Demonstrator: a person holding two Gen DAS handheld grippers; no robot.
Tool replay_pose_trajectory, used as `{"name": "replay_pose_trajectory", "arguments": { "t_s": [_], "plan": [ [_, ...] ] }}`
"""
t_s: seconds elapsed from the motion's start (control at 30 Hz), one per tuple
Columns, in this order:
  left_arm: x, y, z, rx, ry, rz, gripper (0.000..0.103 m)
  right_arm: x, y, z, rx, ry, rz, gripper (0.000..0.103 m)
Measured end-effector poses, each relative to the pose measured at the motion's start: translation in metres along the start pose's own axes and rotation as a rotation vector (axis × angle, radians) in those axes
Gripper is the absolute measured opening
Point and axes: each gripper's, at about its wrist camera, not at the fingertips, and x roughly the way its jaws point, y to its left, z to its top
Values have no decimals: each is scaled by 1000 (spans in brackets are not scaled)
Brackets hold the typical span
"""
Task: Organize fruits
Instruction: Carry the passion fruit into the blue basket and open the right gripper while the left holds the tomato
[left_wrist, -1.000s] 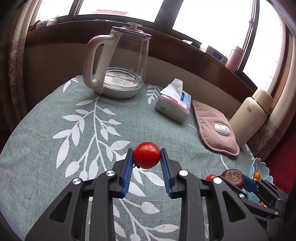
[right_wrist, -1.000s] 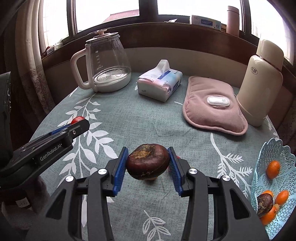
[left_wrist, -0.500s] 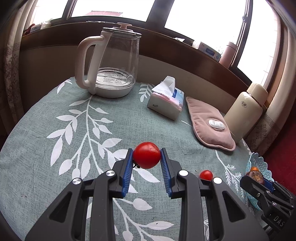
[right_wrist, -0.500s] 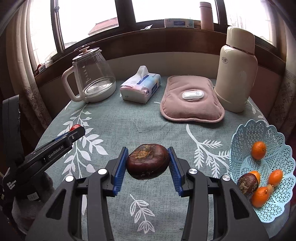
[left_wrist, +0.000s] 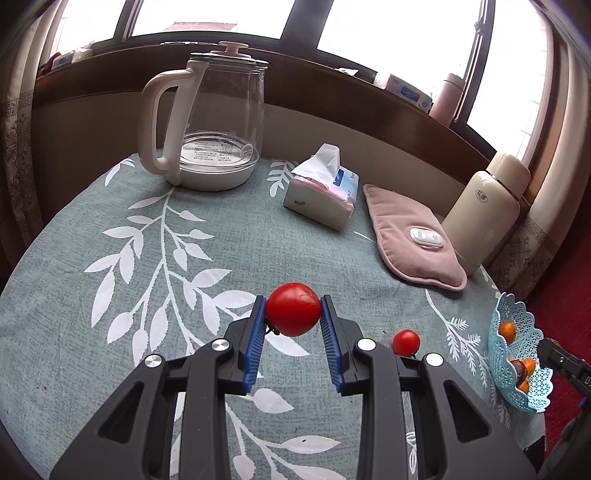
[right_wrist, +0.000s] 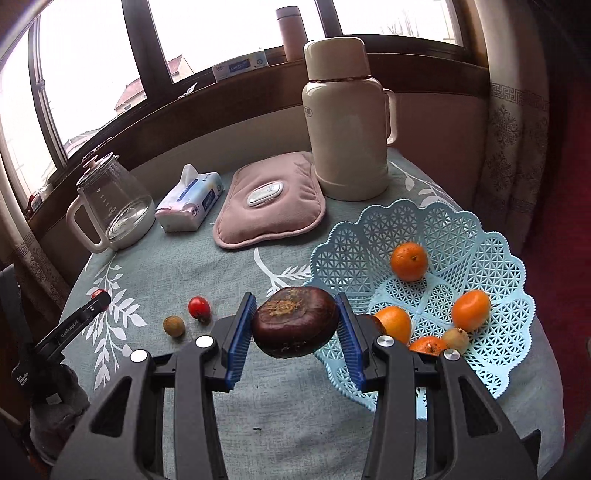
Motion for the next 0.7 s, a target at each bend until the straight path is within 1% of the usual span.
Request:
{"name": "replay_pose_trajectory", "arguments": {
  "t_s": [0.2, 0.4, 0.47, 0.7],
  "plan": [
    [1, -3, -2, 10, 3, -1, 30, -3, -46, 7, 131, 3, -24, 45],
    [2, -4, -2, 18, 6, -2, 30, 10, -79, 18, 233, 39, -54, 45],
    [1, -4, -2, 17, 6, -2, 30, 16, -85, 19, 252, 54, -70, 45],
    [2, -3, -2, 14, 9, -2, 30, 33, -90, 17, 253, 84, -97, 45]
  ]
}}
